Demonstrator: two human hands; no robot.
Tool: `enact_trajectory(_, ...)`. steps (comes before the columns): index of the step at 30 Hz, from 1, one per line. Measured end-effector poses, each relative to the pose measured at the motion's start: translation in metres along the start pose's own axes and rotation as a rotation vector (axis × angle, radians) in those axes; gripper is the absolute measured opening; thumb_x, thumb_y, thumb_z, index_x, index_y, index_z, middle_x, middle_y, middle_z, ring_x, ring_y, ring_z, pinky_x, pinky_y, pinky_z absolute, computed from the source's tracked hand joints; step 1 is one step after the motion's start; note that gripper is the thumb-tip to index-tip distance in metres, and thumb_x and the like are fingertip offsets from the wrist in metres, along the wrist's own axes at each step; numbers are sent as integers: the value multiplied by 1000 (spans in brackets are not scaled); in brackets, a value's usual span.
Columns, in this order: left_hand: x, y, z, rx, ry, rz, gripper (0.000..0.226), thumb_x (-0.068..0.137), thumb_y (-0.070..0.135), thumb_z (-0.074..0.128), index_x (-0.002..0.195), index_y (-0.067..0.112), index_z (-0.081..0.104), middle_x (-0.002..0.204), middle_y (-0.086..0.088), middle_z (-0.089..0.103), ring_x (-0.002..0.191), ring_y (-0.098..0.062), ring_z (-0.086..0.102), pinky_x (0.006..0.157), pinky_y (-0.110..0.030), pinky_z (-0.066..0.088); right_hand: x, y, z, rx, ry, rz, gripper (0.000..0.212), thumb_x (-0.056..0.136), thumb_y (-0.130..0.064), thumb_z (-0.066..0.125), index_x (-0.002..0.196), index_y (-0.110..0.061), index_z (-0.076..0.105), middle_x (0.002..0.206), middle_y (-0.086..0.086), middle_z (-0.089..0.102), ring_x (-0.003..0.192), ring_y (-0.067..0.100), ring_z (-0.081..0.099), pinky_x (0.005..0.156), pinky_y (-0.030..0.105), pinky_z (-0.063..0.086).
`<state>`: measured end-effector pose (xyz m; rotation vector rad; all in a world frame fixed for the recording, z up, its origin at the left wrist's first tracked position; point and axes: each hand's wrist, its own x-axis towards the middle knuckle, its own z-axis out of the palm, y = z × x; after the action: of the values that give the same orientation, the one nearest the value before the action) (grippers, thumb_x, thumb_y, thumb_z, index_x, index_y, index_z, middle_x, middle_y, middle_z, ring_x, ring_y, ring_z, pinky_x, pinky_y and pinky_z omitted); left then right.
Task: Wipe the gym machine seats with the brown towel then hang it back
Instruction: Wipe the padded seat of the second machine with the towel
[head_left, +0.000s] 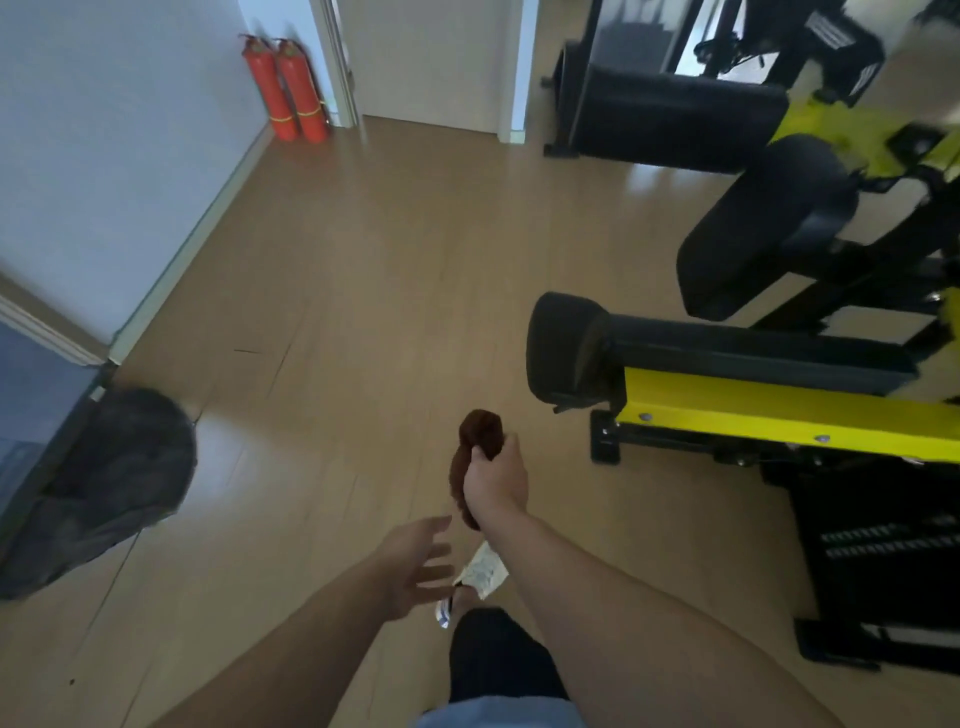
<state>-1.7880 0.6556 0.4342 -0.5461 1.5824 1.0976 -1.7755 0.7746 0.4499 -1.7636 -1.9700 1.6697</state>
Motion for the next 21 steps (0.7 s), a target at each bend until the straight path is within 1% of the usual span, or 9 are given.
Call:
enact_trajectory(3,30,62,-12,54,158,108,55,94,32,63,141,10,44,126,-9,58,108,-28,60,91,-44,54,37,-40,16,-92,54,-17,36,106,-24,42,142,-20,42,131,10,63,118,32,61,84,35,45)
enact_trajectory(7,54,160,-21,140,259,284,61,92,23,65,146,12,39,115,-9,60,108,-28,58,94,-44,52,82,-87,18,-129,72,5,36,107,-24,38,143,-20,40,130,9,64,116,31,62,81,34,41)
enact_trajectory(9,64,206,-16,266,254,384,61,90,15,66,146,15,41,126,-8,59,114,-28,57,99,-45,50,102,-111,16,-120,64,23,38,106,-26,41,144,-20,41,131,7,63,117,28,62,79,32,40)
enact_trajectory(11,72,242,-10,412,225,486,63,90,3,64,146,19,41,136,-5,55,119,-25,55,96,-40,51,121,-131,15,-80,40,6,37,104,-29,45,141,-22,45,129,4,63,114,26,63,83,33,47)
enact_trajectory(15,108,312,-2,826,94,665,77,81,-19,53,146,21,42,135,2,51,116,-22,56,86,-39,54,161,-177,14,134,-14,-149,19,97,-28,52,112,-23,62,101,-1,68,90,17,66,84,42,60)
enact_trajectory(16,120,331,0,897,46,659,72,81,-21,51,143,14,45,127,-1,54,110,-25,58,81,-39,53,171,-189,11,193,-41,-189,15,95,-27,53,104,-22,64,94,-1,68,85,16,66,81,41,60)
enact_trajectory(18,146,367,7,1088,-61,656,37,89,-18,46,119,-1,57,100,-9,58,86,-26,57,62,-31,50,192,-210,4,289,-86,-228,14,92,-27,56,94,-21,68,87,0,69,83,17,67,79,40,61)
enact_trajectory(20,171,397,16,1165,-179,521,21,91,-13,53,94,7,61,84,-4,56,75,-18,56,50,-16,45,220,-227,-3,378,-32,-187,16,90,-28,57,89,-20,70,86,1,71,84,19,68,78,41,60)
enact_trajectory(21,184,413,22,1136,-242,414,20,88,-11,60,89,9,64,81,1,59,76,-14,58,52,-10,44,234,-235,-7,424,29,-149,16,91,-28,57,89,-20,71,85,1,71,84,19,68,77,40,60)
